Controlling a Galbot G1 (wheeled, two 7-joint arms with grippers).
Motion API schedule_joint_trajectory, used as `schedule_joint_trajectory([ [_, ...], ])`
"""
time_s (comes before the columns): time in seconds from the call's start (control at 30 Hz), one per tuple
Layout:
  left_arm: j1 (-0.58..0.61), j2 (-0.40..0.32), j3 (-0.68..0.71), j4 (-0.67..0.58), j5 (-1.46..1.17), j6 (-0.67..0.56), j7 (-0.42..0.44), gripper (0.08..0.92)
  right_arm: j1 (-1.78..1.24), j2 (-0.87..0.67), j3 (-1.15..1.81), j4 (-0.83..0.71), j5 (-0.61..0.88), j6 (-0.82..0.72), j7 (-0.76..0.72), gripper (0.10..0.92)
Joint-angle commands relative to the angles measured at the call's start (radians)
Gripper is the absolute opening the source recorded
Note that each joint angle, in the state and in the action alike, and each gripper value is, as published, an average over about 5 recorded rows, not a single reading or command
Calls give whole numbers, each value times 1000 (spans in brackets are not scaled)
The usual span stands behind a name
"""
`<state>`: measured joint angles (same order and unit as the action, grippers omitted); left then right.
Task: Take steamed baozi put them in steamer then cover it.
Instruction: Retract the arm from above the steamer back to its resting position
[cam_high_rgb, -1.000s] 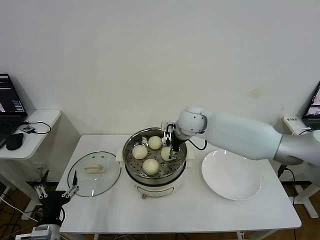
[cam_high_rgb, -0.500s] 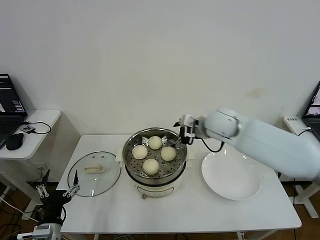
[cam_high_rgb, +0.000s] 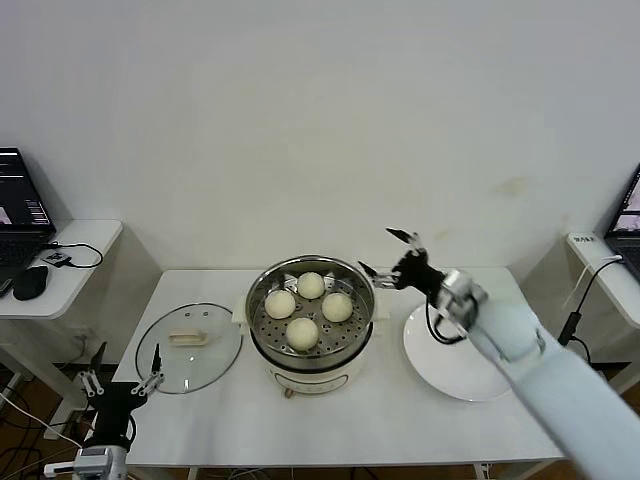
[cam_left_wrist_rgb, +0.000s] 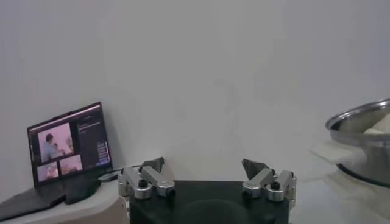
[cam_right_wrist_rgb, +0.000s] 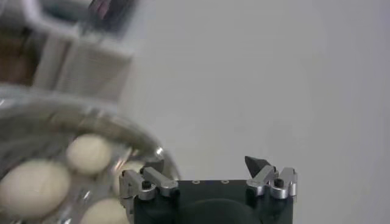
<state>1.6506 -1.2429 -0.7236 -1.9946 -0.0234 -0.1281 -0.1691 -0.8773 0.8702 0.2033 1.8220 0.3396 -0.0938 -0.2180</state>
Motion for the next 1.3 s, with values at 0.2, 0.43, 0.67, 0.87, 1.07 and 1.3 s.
schedule_joint_trajectory([
  [0.2, -185, 122, 39, 349, 852, -143, 11, 823, -766, 380, 715, 123, -66, 237, 35, 823],
  [0.43, -304, 179, 76, 467, 1076, -110, -5, 823, -804, 424, 770, 128, -64, 246, 61, 823],
  [0.67, -398, 192, 141, 543, 1147, -80, 5, 823, -819, 451, 786, 131, -71, 249, 67, 823],
  [0.87, -455, 199, 172, 621, 1149, -78, 7, 823, -835, 468, 786, 147, -75, 249, 66, 823],
  [1.07, -499, 198, 188, 673, 1149, -80, 9, 823, -846, 475, 786, 148, -70, 250, 62, 823],
  [1.3, -545, 193, 205, 731, 1148, -85, 11, 823, -851, 478, 781, 141, -69, 249, 57, 823],
])
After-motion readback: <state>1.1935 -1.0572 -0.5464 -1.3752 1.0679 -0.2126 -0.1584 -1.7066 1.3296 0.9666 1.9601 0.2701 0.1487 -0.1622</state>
